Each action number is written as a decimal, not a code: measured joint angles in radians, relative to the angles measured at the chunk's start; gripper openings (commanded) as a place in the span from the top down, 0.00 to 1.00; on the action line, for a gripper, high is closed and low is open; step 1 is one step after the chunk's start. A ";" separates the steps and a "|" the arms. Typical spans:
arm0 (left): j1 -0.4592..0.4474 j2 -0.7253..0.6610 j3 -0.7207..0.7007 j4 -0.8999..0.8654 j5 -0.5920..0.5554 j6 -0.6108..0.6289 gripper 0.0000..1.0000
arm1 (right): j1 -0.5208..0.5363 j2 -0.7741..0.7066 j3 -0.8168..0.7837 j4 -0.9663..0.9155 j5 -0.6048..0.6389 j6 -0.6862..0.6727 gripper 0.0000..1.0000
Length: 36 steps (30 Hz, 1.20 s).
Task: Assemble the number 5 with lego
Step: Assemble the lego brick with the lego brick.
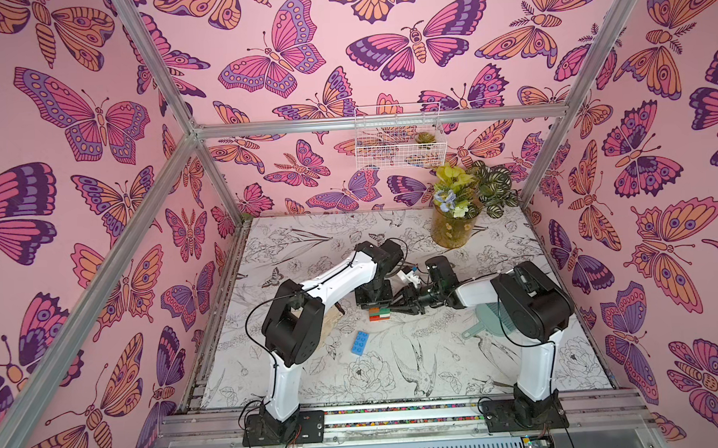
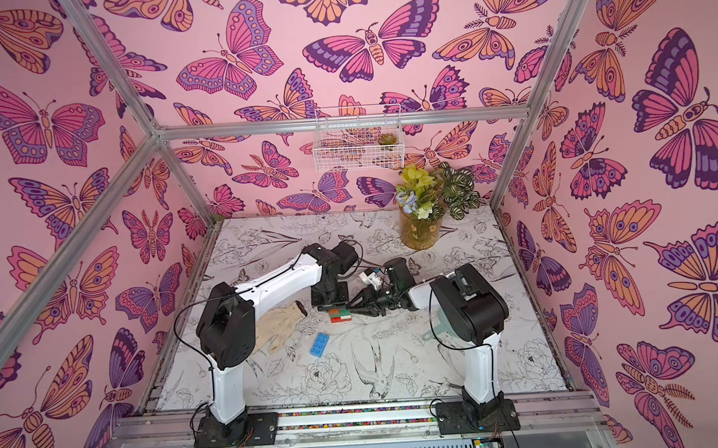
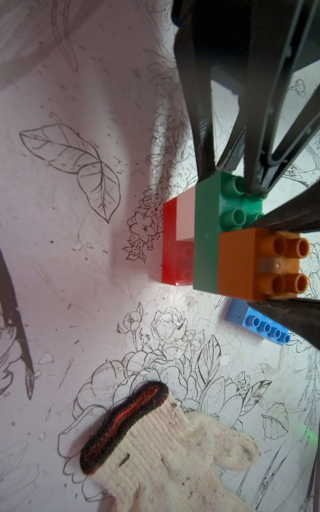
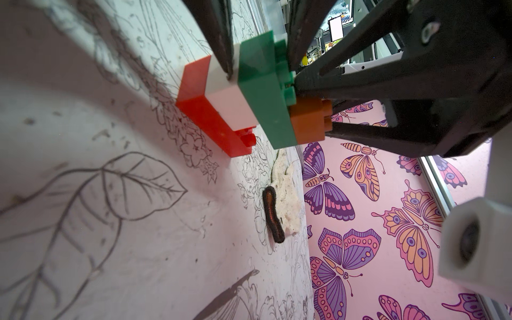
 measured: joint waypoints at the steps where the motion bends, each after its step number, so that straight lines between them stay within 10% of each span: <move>1: 0.000 0.001 0.001 -0.002 0.000 0.000 0.70 | 0.000 -0.002 0.000 -0.004 0.002 -0.001 0.67; 36: 0.003 0.028 0.062 -0.099 -0.033 0.046 0.32 | 0.048 -0.025 0.060 -0.148 0.068 -0.008 0.67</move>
